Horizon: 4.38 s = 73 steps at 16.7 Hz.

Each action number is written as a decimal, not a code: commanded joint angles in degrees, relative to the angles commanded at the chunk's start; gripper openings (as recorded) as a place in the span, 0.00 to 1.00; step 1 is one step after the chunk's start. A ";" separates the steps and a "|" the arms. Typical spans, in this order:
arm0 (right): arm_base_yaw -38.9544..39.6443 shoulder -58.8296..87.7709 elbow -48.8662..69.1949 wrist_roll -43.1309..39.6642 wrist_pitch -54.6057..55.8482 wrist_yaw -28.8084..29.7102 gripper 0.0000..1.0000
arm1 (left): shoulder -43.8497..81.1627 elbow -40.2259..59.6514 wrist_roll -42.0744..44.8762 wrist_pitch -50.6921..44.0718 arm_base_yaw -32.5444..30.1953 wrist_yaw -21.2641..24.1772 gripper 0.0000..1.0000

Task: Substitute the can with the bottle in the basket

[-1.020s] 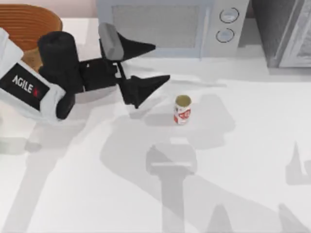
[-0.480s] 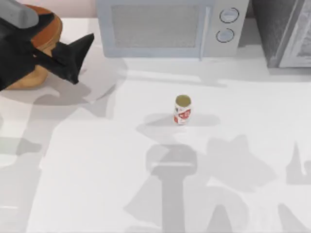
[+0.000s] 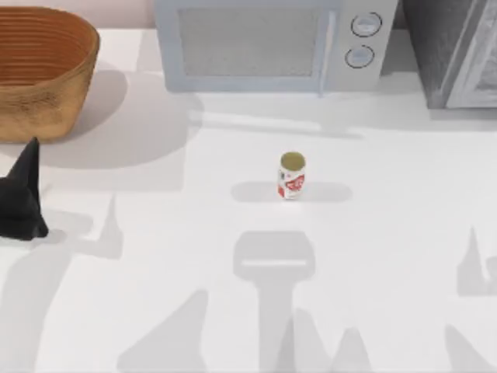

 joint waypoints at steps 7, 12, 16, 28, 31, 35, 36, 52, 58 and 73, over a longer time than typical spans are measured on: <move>0.00 0.00 0.00 0.00 0.00 0.00 1.00 | -26.75 -12.46 -0.07 -10.07 0.61 -10.95 1.00; 0.00 0.00 0.00 0.00 0.00 0.00 1.00 | -29.16 -14.11 -0.32 -11.43 0.71 -12.15 1.00; 0.00 0.00 0.00 0.00 0.00 0.00 1.00 | -28.41 -13.96 -0.27 -10.85 0.78 -11.93 1.00; 0.00 0.00 0.00 0.00 0.00 0.00 1.00 | 15.04 -12.38 2.47 25.74 11.65 -0.56 1.00; 0.00 0.00 0.00 0.00 0.00 0.00 1.00 | 30.27 -11.77 3.48 38.71 15.44 3.50 1.00; 0.00 0.00 0.00 0.00 0.00 0.00 1.00 | 49.69 -11.22 4.74 54.83 20.34 8.49 1.00; 0.00 0.00 0.00 0.00 0.00 0.00 1.00 | 54.15 -11.10 5.03 58.54 21.42 9.67 1.00; 0.00 0.00 0.00 0.00 0.00 0.00 1.00 | 81.88 -10.22 6.93 82.03 28.15 16.96 1.00; 0.00 0.00 0.00 0.00 0.00 0.00 1.00 | 85.61 -3.45 5.92 79.66 24.40 13.21 1.00; 0.00 0.00 0.00 0.00 0.00 0.00 1.00 | 88.68 2.29 5.10 77.35 21.01 9.97 0.47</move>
